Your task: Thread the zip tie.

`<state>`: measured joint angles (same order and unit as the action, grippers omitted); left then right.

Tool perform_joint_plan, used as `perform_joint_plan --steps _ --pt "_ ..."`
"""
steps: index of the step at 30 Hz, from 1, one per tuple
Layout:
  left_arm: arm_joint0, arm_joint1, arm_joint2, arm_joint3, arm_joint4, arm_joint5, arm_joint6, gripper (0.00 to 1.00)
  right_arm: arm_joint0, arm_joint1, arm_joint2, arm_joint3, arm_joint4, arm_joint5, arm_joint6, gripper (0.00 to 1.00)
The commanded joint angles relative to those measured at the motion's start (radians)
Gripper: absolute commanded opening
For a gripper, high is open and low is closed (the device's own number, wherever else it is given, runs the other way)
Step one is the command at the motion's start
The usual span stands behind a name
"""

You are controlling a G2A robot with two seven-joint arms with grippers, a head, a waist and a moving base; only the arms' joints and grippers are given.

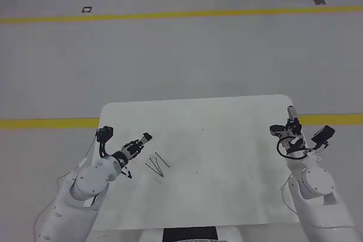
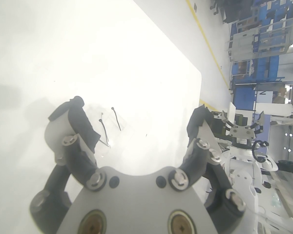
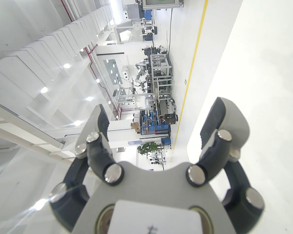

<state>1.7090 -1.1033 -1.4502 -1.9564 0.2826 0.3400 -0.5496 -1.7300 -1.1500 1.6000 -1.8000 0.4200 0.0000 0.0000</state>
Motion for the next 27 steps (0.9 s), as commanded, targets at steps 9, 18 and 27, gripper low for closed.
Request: perform_joint_plan --steps 9,18,27 --pt "-0.014 0.001 0.032 -0.076 0.15 0.0 -0.112 1.0 0.0 0.0 0.0 0.0 0.0 0.0 0.0 1.0" --pt "-0.026 -0.037 0.067 -0.096 0.406 0.0 -0.383 1.0 0.0 0.0 0.0 0.0 0.0 0.0 0.0 1.0" --pt "-0.027 -0.047 0.069 -0.095 0.454 0.0 -0.408 1.0 0.0 0.0 0.0 0.0 0.0 0.0 0.0 1.0"
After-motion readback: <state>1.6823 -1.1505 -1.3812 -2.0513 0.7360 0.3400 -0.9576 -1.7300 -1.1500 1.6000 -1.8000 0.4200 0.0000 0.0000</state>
